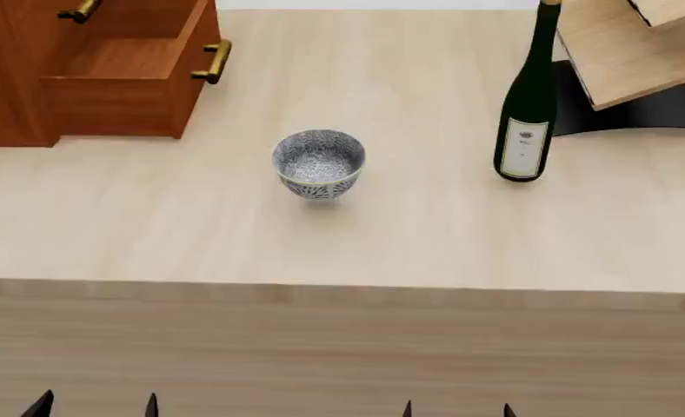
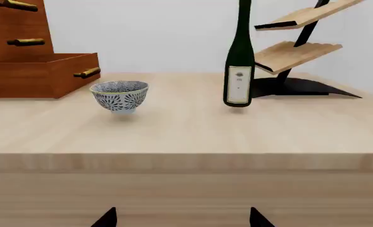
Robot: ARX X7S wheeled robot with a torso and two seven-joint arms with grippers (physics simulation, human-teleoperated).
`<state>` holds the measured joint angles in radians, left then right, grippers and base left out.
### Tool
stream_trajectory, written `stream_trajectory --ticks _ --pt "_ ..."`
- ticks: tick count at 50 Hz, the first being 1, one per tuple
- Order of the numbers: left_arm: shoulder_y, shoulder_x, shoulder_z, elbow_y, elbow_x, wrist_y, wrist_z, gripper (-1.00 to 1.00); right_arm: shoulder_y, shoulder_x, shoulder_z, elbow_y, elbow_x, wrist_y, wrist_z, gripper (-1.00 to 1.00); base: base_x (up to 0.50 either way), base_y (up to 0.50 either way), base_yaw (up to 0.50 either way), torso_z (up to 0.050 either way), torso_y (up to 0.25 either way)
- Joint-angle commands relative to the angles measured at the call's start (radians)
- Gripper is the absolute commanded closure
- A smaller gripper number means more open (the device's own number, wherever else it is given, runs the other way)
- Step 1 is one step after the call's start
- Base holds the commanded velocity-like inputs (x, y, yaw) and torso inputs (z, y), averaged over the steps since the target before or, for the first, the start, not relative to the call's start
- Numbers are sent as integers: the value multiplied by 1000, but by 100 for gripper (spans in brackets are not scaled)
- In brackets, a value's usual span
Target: Put the bowl in the bottom drawer of the cabinet.
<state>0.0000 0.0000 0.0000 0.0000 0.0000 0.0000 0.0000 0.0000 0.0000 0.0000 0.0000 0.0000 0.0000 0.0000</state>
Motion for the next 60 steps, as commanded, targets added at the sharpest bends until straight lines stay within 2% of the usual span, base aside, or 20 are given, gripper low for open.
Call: stream_trajectory --ticks 1,15,44,60 --pt "0 -10 11 0 0 0 -11 -100 0 9 -13 0 0 0 13 -100 0 0 0 0 0" --pt "-1 -47 51 10 -71 -26 -50 -100 -14 50 -63 -19 42 -7 63 -100 0 0 0 0 7" --pt "8 -89 89 45 -133 -47 -82 -100 -14 88 -116 -51 63 26 122 -100 0 0 0 0 250" --pt "7 -112 100 84 -166 -72 -101 -100 -3 109 -149 -79 33 56 167 -100 221 494 0 19 250"
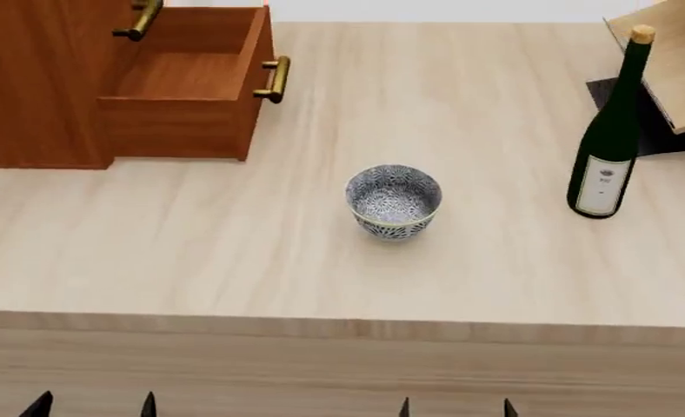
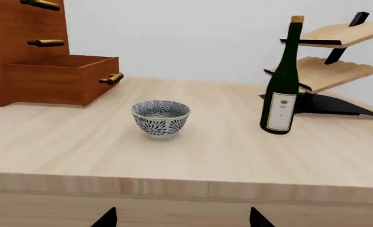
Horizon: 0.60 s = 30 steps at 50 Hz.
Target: Put the bowl in the bottom drawer of the cabinet.
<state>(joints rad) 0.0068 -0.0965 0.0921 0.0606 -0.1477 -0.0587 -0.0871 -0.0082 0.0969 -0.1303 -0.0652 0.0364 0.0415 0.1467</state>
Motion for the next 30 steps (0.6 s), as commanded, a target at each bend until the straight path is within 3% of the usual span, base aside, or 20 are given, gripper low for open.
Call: stream_trajectory --ticks 1,9,16,30 --pt "0 -16 9 25 -17 -13 -17 -100 6 13 -21 -14 -4 14 21 -100 223 500 0 21 250" --pt "7 -21 16 37 -12 -10 -40 -100 3 19 -27 -26 4 10 34 -100 225 500 0 21 250" --pt "9 -26 21 48 13 -21 -80 -100 -6 26 -31 -43 4 11 49 -100 224 484 0 0 0" --pt "21 -43 36 86 17 -42 -104 -100 -28 42 -46 -102 9 22 64 -100 9 16 0 44 45"
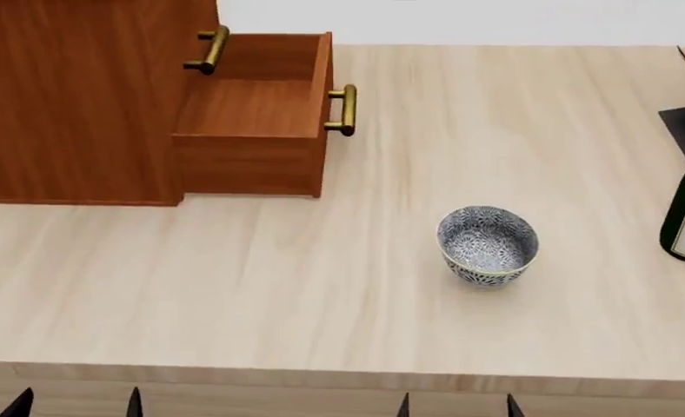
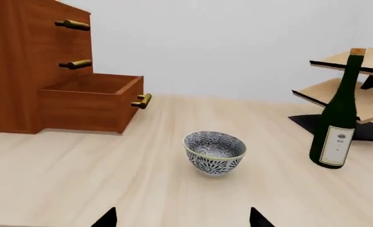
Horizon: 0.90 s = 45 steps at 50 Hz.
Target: Put the bowl in the bottom drawer of the cabinet.
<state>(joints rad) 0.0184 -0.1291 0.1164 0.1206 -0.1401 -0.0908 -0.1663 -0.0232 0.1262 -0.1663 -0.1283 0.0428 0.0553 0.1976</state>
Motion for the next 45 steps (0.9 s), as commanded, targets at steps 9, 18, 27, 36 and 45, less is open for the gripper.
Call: stream_trajectory --ticks 9,18,27,36,45 --pt "14 -19 20 40 6 -12 -32 -100 -18 22 -21 -63 3 22 22 -100 0 0 0 50 53" --pt "17 -28 25 55 1 -19 -40 -100 -18 29 -29 -81 2 38 33 -100 0 0 0 50 52" --pt "21 -36 28 71 -8 -28 -47 -100 -26 38 -33 -119 4 52 42 -100 0 0 0 50 53" --pt "28 -38 26 89 -8 -31 -69 -100 -32 47 -48 -140 -27 48 66 -100 0 296 0 30 29" --pt "29 -45 33 98 -9 -39 -78 -100 -37 56 -50 -159 -21 50 74 -100 0 500 0 0 0"
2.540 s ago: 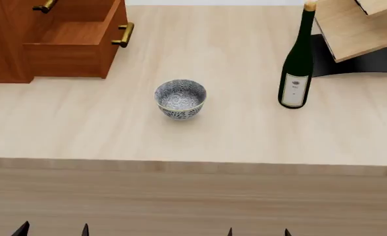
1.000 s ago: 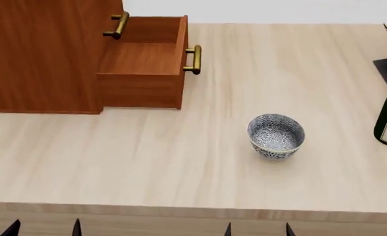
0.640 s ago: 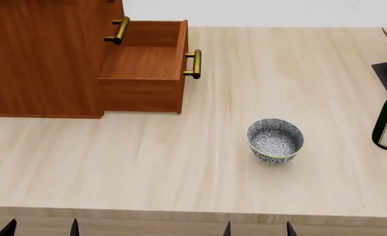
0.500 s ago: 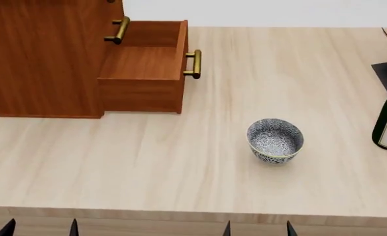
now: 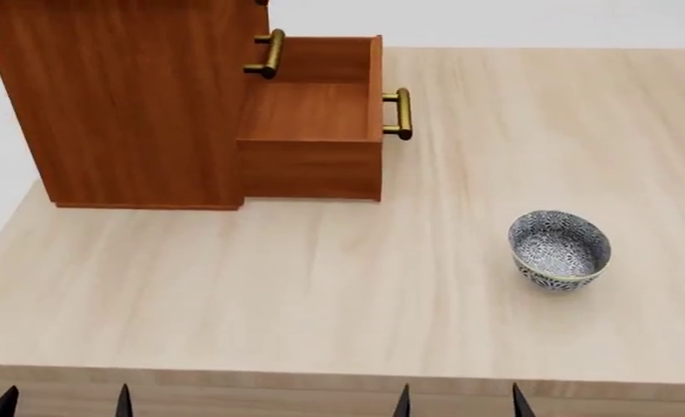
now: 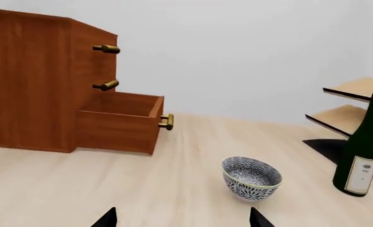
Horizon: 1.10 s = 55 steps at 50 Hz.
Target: Put the bowl in the bottom drawer of the cabinet.
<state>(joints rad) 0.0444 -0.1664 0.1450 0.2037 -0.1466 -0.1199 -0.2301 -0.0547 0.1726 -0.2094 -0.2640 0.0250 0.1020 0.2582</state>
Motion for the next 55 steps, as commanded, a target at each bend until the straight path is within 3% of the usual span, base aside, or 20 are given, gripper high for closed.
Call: stream_trajectory --ticks 1,10,19,33,55 --pt "3 -8 5 20 -3 -14 -16 -100 -7 11 -7 -28 -2 5 14 -100 0 500 0 0 0" --pt "-17 -19 14 87 -5 -103 -35 -100 15 21 -4 -76 -2 75 27 -100 0 471 0 0 0" --pt "-84 -27 32 153 -10 -259 -57 -100 70 36 16 -173 38 212 17 -100 0 -3 0 0 0" --pt "-163 -32 33 204 -21 -358 -77 -100 149 46 16 -155 58 276 5 -100 0 0 0 0 0" --pt "-118 -54 26 240 -34 -343 -91 -100 154 52 8 -144 62 275 20 -100 486 0 0 0 0"
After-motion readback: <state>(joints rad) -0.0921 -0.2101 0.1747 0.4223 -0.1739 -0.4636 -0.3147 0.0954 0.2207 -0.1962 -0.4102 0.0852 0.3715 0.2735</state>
